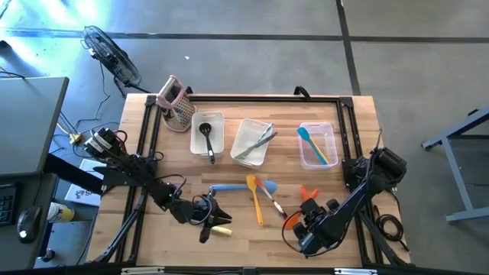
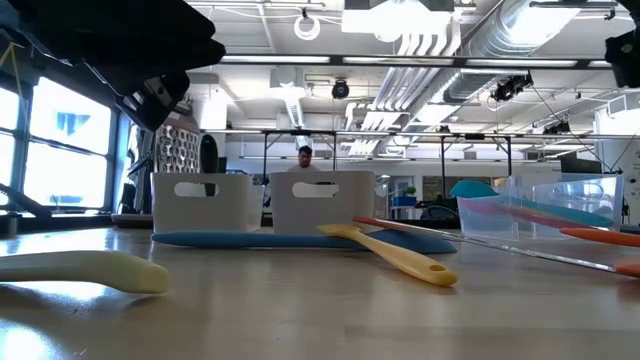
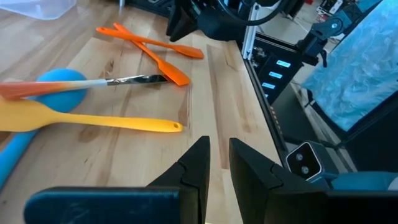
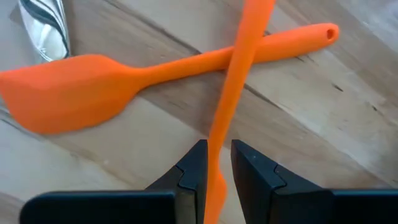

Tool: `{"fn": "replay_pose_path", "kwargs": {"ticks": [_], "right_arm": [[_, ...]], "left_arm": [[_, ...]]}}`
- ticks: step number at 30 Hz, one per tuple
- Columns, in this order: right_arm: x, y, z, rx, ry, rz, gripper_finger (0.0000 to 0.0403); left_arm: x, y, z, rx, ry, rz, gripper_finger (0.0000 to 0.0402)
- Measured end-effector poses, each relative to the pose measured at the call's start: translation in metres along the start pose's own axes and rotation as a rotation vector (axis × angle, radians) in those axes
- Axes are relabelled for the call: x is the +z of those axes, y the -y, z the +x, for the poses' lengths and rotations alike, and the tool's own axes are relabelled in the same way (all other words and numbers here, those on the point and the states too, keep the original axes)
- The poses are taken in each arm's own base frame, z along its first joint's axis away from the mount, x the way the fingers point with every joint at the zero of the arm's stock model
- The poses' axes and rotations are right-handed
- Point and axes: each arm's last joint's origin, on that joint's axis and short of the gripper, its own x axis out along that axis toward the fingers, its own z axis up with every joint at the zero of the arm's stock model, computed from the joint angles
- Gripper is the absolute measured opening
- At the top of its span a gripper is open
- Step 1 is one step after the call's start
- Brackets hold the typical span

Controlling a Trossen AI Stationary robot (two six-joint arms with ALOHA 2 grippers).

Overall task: Pick & Place Kitchen Items
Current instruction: Put the right orange spatula into the transparent bin

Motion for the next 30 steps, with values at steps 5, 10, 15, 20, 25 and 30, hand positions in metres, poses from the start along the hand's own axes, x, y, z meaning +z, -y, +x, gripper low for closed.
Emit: {"fn": "replay_pose_path", "kwargs": {"ticks": [5,10,15,20,25,30], "right_arm": [[0.001,0.000,0.000,0.002,0.025,-0.003,0.0064],[0.001,0.002,0.008,-0.006,0.019,0.001,0.0064],[-0.002,0.005,0.029,0.046,-0.008,0.021,0.0064],[-0.004,0.009,0.043,0.087,-0.023,0.042,0.0064],[-0.004,0.011,0.044,0.060,-0.057,0.058,0.0038],[-0.004,0.011,0.044,0.060,-0.059,0.054,0.0019]], "left_arm": [[0.000,0.000,0.000,0.000,0.000,0.002,0.0057],[0.000,0.000,0.000,0.000,0.001,0.002,0.0057],[0.000,0.000,0.000,-0.002,0.000,0.000,0.0057],[0.000,0.001,0.000,-0.024,-0.013,-0.023,0.0057],[0.000,0.001,0.000,-0.040,-0.021,-0.033,0.0057],[0.000,0.001,0.000,-0.045,-0.025,-0.050,0.0057]]}}
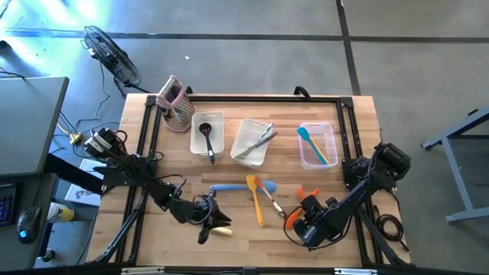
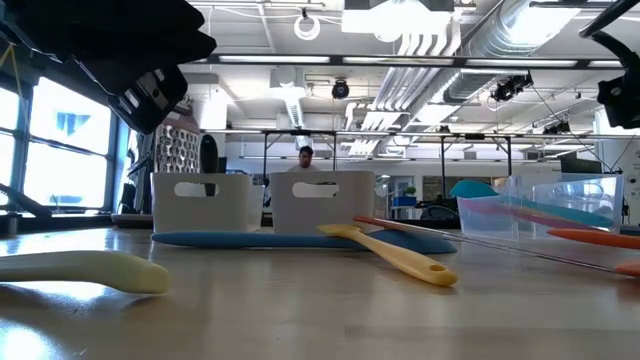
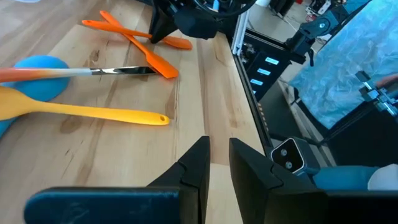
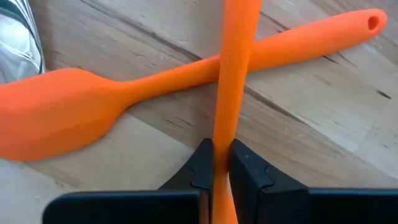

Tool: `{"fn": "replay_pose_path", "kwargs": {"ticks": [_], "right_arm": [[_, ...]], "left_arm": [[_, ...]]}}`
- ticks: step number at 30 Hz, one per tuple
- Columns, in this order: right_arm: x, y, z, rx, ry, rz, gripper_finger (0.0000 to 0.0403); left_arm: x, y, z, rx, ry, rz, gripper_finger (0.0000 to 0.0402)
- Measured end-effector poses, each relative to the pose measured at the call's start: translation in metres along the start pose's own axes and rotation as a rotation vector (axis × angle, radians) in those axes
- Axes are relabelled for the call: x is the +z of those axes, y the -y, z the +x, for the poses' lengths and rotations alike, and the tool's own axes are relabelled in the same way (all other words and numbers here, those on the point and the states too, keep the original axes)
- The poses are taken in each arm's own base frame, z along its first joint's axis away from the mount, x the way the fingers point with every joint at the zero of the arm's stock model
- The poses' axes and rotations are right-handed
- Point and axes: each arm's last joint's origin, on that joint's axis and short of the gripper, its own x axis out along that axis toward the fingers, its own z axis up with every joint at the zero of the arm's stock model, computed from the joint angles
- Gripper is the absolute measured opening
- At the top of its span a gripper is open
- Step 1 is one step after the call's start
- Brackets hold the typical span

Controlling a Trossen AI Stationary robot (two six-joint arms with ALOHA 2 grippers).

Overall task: Pick & Place Kitchen Items
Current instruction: Put the right orange spatula into the transparent bin

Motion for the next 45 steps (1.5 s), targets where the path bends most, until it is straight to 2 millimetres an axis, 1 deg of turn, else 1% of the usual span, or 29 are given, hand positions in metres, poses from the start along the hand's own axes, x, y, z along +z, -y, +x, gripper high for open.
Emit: {"fn": "replay_pose_path", "kwargs": {"ticks": [8,11,15,19,22,26,29,31,34,37,39,41,43,45], "right_arm": [[0.000,0.001,-0.001,0.000,0.002,-0.007,0.0018],[0.001,0.000,-0.006,-0.010,0.015,-0.023,0.0018],[0.004,0.002,-0.025,-0.069,0.022,-0.058,0.0017],[0.004,-0.003,-0.057,-0.053,0.017,-0.097,0.0017],[0.005,-0.002,-0.077,-0.100,0.061,-0.127,0.0017],[0.001,-0.008,-0.109,-0.008,0.193,-0.158,0.0017],[-0.005,-0.014,-0.131,0.126,0.339,-0.177,0.0017],[-0.009,-0.017,-0.142,0.210,0.437,-0.211,0.0017],[-0.017,-0.022,-0.150,0.323,0.576,-0.255,0.0017],[-0.023,-0.026,-0.154,0.393,0.685,-0.299,0.0017],[-0.025,-0.030,-0.157,0.434,0.752,-0.325,0.0017],[-0.028,-0.035,-0.160,0.452,0.831,-0.394,0.0017],[-0.031,-0.041,-0.165,0.468,0.913,-0.474,0.0017],[-0.032,-0.047,-0.171,0.481,1.006,-0.507,0.0017]], "left_arm": [[0.000,0.000,0.000,0.000,0.000,-0.003,0.0057],[0.000,0.000,0.000,0.000,0.000,-0.004,0.0057],[0.000,0.000,0.000,0.003,0.001,-0.004,0.0057],[0.000,0.000,0.000,0.007,0.003,0.004,0.0057],[0.000,-0.001,0.000,0.019,0.010,0.025,0.0057],[0.001,-0.002,0.000,0.061,0.038,0.038,0.0057],[0.005,-0.001,0.000,0.080,0.092,0.071,0.0057],[0.011,0.002,-0.001,0.059,0.149,0.113,0.0057],[0.022,0.010,-0.003,-0.001,0.252,0.222,0.0057],[0.032,0.017,-0.007,-0.106,0.352,0.307,0.0057],[0.038,0.021,-0.010,-0.173,0.411,0.328,0.0057],[0.043,0.024,-0.013,-0.228,0.467,0.324,0.0057],[0.046,0.027,-0.015,-0.281,0.498,0.326,0.0057],[0.048,0.028,-0.017,-0.307,0.526,0.343,0.0057]]}}
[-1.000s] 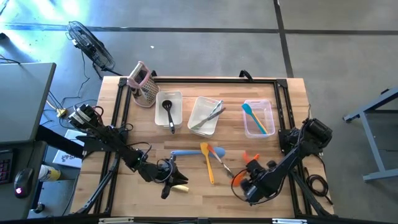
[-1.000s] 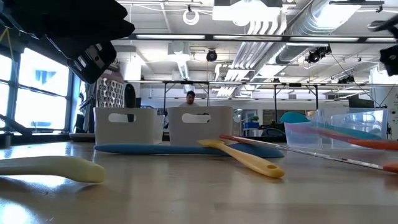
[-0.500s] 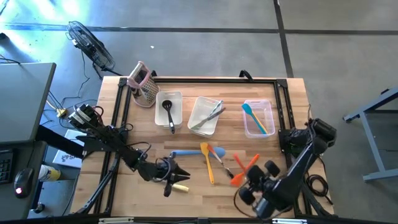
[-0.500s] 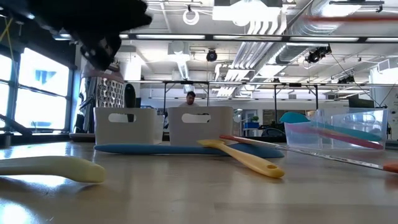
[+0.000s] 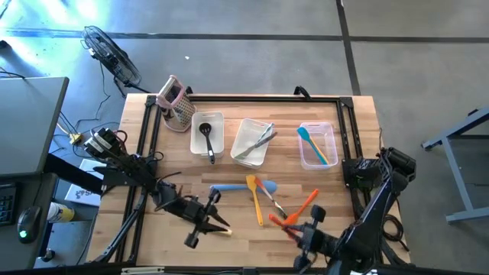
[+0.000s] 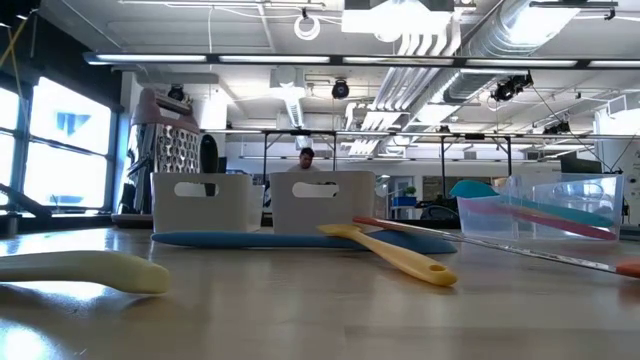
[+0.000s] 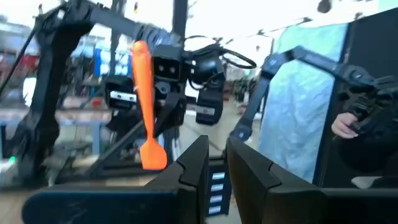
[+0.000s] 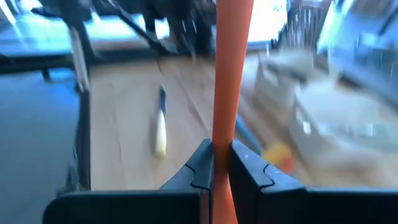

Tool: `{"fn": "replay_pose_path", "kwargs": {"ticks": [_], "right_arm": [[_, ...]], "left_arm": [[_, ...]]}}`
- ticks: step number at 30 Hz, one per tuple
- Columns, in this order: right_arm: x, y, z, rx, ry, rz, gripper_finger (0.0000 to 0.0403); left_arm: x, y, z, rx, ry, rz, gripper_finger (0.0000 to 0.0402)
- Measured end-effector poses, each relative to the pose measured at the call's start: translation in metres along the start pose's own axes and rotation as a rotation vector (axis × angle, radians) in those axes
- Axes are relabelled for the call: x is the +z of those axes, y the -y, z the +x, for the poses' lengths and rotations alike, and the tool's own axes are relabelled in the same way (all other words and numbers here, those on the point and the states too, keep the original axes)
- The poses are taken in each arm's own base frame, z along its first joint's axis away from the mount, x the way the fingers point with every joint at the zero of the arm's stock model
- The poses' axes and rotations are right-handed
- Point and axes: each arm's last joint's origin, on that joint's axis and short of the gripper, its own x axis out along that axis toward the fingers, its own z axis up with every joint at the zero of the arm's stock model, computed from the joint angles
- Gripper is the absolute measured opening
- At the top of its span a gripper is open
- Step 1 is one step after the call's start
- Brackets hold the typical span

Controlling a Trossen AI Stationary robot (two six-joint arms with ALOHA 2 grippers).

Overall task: Pick & Place Kitchen Items
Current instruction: Put the right orange spatula into the transparent bin

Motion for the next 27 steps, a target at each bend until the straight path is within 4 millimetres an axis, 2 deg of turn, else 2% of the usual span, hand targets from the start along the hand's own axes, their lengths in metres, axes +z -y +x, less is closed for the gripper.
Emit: {"fn": "replay_pose_path", "kwargs": {"ticks": [6,13,20,23,27], "right_arm": [[0.017,-0.014,0.006,0.022,0.113,-0.142,0.0017],[0.033,-0.020,0.022,0.059,0.133,-0.210,0.0017],[0.046,-0.019,0.046,0.122,0.118,-0.282,0.0017],[0.051,-0.019,0.054,0.197,0.102,-0.300,0.0017],[0.053,-0.016,0.060,0.201,0.096,-0.347,0.0017]], "left_arm": [[0.003,0.001,0.004,0.011,0.014,0.064,0.0057],[0.003,-0.001,0.027,-0.030,0.041,0.153,0.0057],[0.001,-0.013,0.054,0.007,-0.030,0.227,0.0057],[0.002,-0.017,0.059,0.005,-0.058,0.255,0.0057],[0.004,-0.019,0.061,-0.021,-0.054,0.312,0.0057]]}}
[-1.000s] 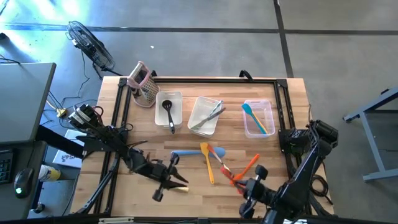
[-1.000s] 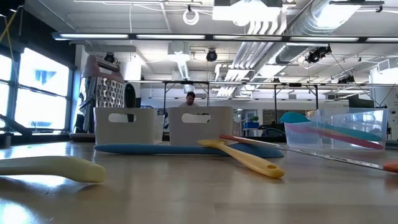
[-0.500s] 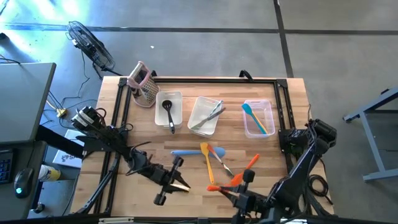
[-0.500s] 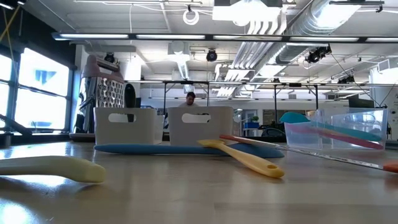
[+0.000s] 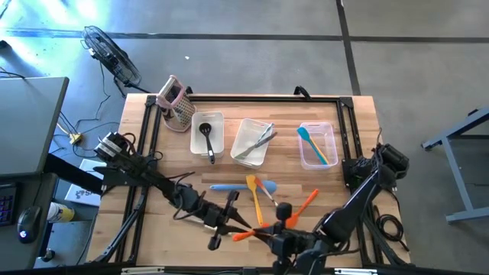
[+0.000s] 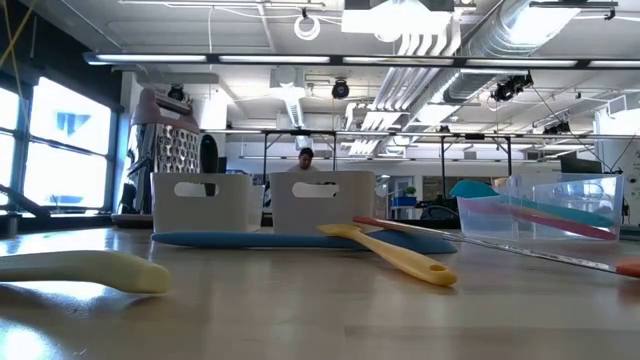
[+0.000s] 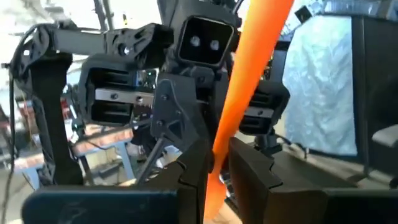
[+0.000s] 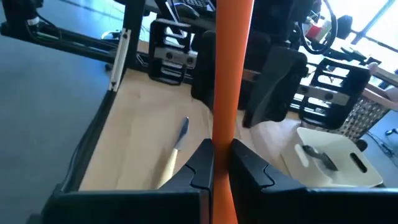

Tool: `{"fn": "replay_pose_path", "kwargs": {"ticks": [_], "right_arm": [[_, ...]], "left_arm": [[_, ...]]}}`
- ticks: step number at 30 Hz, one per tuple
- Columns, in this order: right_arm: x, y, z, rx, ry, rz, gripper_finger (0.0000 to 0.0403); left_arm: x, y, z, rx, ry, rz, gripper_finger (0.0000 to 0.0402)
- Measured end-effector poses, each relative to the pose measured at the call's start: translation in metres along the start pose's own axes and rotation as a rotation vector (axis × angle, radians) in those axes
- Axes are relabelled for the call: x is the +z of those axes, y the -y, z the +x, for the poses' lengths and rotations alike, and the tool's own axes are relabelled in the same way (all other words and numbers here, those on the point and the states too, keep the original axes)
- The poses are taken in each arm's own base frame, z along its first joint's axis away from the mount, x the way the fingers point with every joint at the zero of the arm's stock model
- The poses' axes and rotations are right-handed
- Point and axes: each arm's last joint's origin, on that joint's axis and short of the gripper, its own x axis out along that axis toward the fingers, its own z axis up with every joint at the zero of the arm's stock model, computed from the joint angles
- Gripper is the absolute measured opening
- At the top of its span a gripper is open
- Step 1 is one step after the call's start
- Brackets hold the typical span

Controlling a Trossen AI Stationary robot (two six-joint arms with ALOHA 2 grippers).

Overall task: Pick & Place Kitchen Items
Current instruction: Put the right orange spatula into the transparent bin

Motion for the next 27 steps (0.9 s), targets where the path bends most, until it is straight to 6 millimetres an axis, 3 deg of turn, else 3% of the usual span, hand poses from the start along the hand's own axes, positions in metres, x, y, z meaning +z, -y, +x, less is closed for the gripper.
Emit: {"fn": "replay_pose_path", "kwargs": {"ticks": [17,27], "right_arm": [[-0.010,0.020,0.029,0.040,-0.068,-0.011,0.0017],[-0.011,0.021,0.031,0.075,-0.082,-0.010,0.0022]], "left_arm": [[-0.005,-0.004,0.000,-0.007,-0.036,0.088,0.0056],[-0.007,-0.004,0.000,-0.015,-0.053,0.111,0.0013]]}}
